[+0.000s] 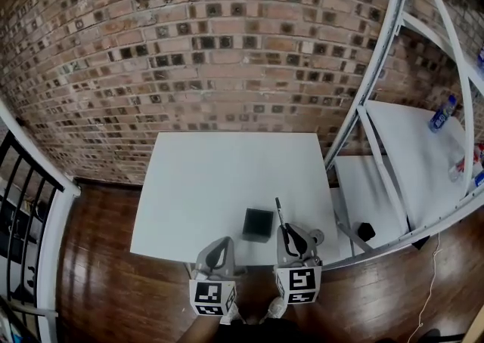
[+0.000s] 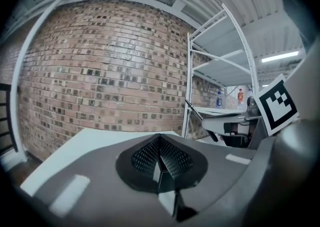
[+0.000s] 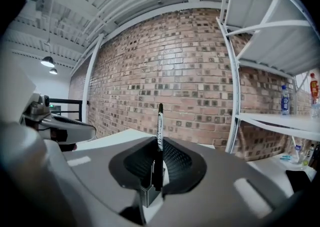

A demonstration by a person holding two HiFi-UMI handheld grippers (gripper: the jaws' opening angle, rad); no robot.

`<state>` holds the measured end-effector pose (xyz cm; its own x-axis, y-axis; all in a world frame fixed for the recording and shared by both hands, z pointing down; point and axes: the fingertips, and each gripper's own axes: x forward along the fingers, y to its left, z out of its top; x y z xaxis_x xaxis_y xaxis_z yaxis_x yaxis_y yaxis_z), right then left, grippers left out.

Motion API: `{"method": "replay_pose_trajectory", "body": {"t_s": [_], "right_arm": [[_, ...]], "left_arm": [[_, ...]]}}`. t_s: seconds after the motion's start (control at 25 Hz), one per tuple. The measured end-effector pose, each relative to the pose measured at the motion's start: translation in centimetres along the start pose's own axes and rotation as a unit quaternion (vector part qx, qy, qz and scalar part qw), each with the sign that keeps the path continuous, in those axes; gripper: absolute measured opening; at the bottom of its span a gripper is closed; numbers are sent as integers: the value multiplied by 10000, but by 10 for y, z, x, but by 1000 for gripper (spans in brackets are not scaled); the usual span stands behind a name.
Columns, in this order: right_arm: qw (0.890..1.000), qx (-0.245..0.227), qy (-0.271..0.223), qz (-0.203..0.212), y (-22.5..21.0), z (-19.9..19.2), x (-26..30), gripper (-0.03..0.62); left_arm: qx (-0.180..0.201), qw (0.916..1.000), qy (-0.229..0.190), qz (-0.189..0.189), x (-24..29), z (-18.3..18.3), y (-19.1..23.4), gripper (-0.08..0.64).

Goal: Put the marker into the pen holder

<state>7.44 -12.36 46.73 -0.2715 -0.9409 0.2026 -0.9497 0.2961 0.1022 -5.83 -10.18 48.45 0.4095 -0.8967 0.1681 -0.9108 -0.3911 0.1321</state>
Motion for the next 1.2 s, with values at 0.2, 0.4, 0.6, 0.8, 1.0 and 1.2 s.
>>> {"method": "replay_pose_trajectory", "body": {"t_s": [0.2, 0.4, 0.6, 0.8, 1.0, 1.2], "right_arm": [[10000, -6, -68, 68, 12, 6, 4, 44], [9999, 34, -104, 65, 18, 7, 11, 44], [9999, 22, -129, 104, 27, 2, 26, 44], [9999, -6, -162, 44, 30, -4, 49, 44], [10000, 39, -40, 23, 37, -20, 69, 44], [9998, 11, 172, -93, 39, -39, 84, 44]], "left_arm": [[166, 9998, 20, 118, -3, 2, 9, 15], [236, 9992, 115, 302, -7, -2, 25, 15], [263, 9992, 139, 255, -7, -4, 29, 15], [216, 9995, 157, 179, -7, -6, 34, 15], [248, 9993, 257, 113, -7, -14, 44, 15], [263, 9988, 421, 36, -5, -23, 51, 15]]}}
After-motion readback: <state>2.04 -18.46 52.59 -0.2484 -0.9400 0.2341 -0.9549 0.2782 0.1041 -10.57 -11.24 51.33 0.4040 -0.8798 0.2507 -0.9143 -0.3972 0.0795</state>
